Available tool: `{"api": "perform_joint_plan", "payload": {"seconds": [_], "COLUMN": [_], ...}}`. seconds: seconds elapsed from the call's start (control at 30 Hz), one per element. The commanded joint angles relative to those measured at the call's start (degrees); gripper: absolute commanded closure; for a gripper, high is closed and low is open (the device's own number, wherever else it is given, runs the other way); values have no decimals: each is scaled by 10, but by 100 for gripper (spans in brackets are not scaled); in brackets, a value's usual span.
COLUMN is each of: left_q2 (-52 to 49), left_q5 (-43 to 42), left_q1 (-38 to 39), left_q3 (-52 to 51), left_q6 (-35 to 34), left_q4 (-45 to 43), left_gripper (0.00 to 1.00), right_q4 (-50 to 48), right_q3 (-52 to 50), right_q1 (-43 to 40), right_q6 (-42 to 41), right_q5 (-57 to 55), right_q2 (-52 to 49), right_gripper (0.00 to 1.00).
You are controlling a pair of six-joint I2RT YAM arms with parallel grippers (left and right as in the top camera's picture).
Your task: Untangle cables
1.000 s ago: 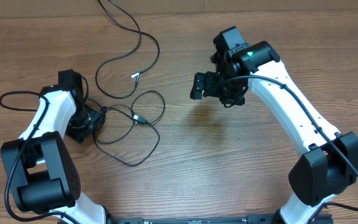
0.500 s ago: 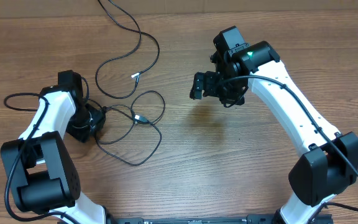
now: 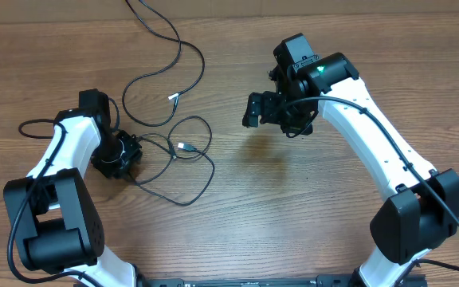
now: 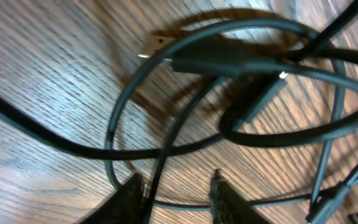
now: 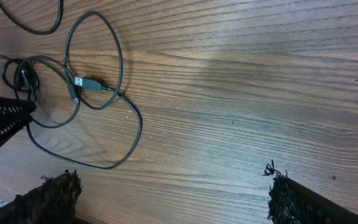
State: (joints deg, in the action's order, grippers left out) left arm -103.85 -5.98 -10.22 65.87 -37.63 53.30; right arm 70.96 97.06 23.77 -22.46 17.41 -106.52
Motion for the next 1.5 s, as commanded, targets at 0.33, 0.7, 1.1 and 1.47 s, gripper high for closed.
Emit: {"api": "perform_joint_plan", "payload": {"seconds": [0.33, 0.7, 1.1, 1.47], "left_q2": [26, 179, 349, 362], "left_q5": [-20, -99, -136, -124], "left_q1": [2, 26, 77, 95], "left_q3": [113, 364, 395, 395], "left_q6": [57, 94, 145, 123], "left_q4": [118, 239, 163, 130], "left_gripper": [96, 96, 96, 96], "right_q4": [2, 2, 1, -2], "right_q3": [-3, -3, -3, -3], "right_q1": [3, 3, 3, 3], "right_q6": [0, 0, 0, 91], "right_q5": [7, 7, 7, 162], "right_q2": [-1, -1, -1, -1], "right_gripper": [3, 3, 3, 10]}}
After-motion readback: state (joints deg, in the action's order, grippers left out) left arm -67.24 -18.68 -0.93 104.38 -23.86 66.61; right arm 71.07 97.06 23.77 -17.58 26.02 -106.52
